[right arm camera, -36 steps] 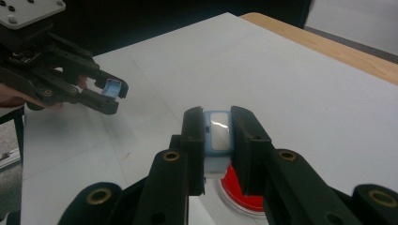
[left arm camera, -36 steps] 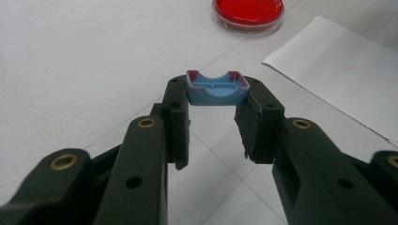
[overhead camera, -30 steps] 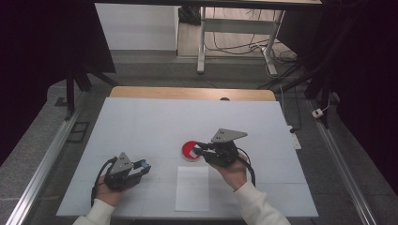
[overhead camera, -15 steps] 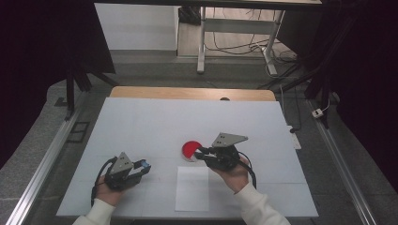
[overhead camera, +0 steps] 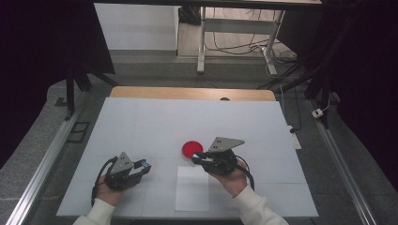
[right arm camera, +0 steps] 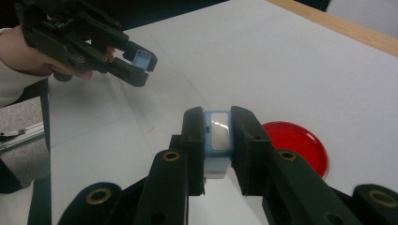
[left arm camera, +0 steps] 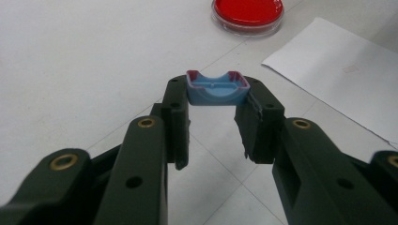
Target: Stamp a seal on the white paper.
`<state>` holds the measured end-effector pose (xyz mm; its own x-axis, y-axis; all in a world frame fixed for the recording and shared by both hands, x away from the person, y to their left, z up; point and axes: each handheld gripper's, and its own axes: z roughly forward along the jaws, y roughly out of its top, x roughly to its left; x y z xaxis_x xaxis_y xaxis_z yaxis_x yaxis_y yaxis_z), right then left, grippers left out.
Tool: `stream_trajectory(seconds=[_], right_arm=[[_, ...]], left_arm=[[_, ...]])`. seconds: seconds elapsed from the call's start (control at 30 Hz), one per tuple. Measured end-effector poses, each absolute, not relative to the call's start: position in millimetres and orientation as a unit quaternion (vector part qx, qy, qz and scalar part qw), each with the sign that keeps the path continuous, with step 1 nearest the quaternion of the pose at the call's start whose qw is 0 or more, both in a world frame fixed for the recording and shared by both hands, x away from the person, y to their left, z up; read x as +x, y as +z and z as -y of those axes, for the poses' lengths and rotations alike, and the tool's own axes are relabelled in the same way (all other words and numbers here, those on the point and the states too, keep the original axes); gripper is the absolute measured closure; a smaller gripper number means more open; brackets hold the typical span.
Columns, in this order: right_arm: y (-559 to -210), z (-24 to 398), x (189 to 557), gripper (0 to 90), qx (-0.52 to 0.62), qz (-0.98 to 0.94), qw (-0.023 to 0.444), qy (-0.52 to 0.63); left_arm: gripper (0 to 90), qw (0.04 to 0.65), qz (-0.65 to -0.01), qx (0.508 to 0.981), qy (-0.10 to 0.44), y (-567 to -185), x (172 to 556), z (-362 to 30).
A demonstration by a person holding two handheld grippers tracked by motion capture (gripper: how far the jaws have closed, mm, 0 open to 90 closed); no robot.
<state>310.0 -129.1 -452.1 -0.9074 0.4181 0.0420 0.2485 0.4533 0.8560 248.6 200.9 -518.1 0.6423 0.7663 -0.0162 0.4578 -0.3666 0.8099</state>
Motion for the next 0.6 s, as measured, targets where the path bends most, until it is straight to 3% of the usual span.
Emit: stream_trajectory(seconds=[0.6], right_arm=[[-466.2, 123.9, 297.6, 75.5, 0.179, -0.868, 0.075, 0.457]], left_arm=[[65.5, 0.415, -0.380, 0.806, 0.184, -518.4, 249.2, -201.3]])
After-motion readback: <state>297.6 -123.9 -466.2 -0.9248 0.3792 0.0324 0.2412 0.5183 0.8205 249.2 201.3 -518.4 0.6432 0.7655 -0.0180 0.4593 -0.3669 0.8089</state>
